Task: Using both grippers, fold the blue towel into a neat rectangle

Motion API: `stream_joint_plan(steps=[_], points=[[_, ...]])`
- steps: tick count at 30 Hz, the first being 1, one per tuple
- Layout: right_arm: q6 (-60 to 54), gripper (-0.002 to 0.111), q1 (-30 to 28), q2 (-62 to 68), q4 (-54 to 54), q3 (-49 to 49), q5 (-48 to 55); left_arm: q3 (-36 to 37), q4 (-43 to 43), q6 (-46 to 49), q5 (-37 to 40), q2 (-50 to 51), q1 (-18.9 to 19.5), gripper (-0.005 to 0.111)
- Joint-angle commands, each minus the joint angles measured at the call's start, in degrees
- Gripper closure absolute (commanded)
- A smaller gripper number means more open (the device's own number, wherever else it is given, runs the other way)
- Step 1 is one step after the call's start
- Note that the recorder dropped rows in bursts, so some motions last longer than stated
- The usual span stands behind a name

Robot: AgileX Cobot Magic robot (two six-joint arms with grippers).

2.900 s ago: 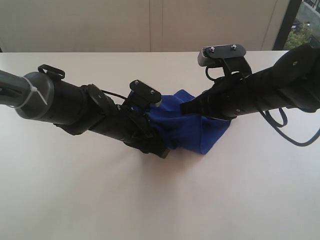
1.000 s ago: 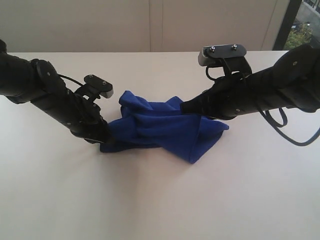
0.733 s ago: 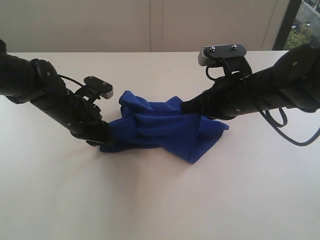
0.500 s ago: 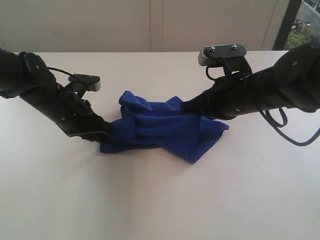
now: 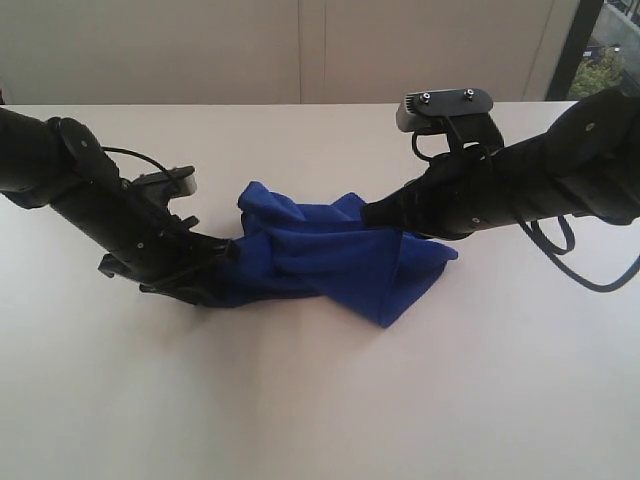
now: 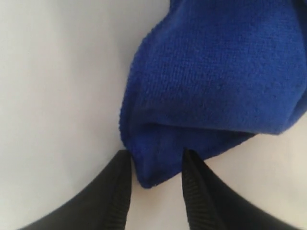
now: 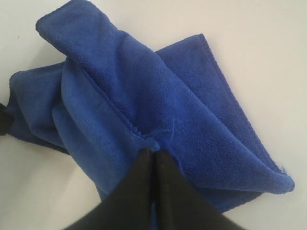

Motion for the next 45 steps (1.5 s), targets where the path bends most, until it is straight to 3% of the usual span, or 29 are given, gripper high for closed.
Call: stream_joint_plan(steps=[1,11,30,33,40,45], points=[[-0.1,0.108,-0.1,-0.4,0.1,0.1,-0.2,0.5,-0.6,-0.1,3.3,1.1,0.0,0.065],[-0.1,0.108,-0.1,-0.4,0.1,0.1,-0.2,0.5,-0.6,-0.5,6.4,1.2,0.0,0.065],[-0.1,0.108,-0.1,-0.4,0.1,0.1,-0.2,0.5,-3.0,-2.7,5.2,5.3,-0.7,0.065],[-0.1,0.108,-0.1,-0.4,0.1,0.1,-0.2,0.5,-2.9,-2.7,4.6,5.3,-0.7,0.071],[-0.1,0.108,-0.1,-0.4,0.1,0.1,-0.2,0.5,-1.2,-2.5,3.6,5.3,-0.7,0.100],[-0.1,0.108,-0.1,-0.4,0.1,0.1,-0.2,0.5,-0.4,-2.4,2.2,5.3,-0.7,0.103]])
